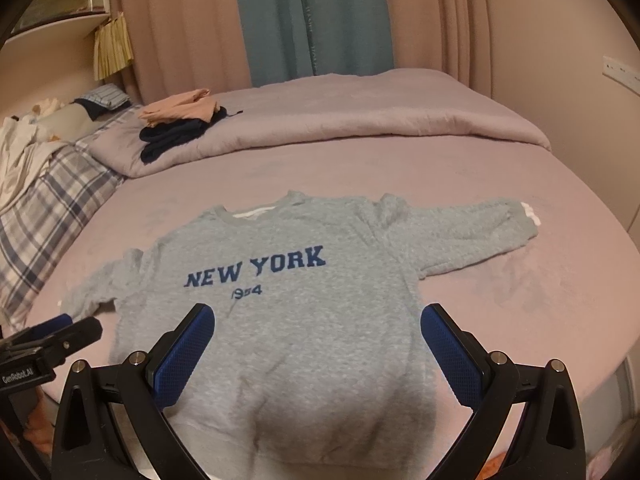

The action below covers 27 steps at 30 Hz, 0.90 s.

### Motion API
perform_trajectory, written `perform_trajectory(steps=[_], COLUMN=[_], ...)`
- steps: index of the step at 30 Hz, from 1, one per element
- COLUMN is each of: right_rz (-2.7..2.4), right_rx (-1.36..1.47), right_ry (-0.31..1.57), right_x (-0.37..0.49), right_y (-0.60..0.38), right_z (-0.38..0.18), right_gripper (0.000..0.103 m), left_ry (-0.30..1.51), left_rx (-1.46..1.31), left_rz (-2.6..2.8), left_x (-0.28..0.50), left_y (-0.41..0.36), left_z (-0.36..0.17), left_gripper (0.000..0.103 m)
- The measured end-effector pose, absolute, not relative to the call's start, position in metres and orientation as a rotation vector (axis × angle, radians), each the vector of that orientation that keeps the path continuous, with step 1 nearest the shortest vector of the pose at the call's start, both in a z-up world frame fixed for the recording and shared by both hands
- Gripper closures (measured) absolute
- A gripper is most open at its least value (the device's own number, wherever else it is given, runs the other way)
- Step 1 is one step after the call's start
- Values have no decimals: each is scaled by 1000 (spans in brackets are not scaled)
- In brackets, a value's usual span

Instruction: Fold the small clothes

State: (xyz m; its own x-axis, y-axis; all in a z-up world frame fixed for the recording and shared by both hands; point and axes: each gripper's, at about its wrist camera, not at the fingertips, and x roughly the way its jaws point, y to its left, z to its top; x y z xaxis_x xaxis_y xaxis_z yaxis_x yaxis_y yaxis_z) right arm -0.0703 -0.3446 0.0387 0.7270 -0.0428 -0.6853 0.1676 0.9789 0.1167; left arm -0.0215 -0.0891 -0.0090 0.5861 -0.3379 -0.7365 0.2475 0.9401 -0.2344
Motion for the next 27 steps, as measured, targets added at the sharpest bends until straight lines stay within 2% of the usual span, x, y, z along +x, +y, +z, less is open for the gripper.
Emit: perform_trajectory(steps=[15, 27], right_rz=[-132, -102], right_rx=[191, 132], right_ry=[777, 716], right_x=[-96, -104], right_y=[-350, -331], right_z=[44, 55], right_gripper=[1, 1], left_ry=[870, 851], left_rx=[-110, -116], left_rz=[-338, -339], left_x=[-49, -59], left_y=[-86, -79], left_z=[-7, -1], left_gripper=[2, 2])
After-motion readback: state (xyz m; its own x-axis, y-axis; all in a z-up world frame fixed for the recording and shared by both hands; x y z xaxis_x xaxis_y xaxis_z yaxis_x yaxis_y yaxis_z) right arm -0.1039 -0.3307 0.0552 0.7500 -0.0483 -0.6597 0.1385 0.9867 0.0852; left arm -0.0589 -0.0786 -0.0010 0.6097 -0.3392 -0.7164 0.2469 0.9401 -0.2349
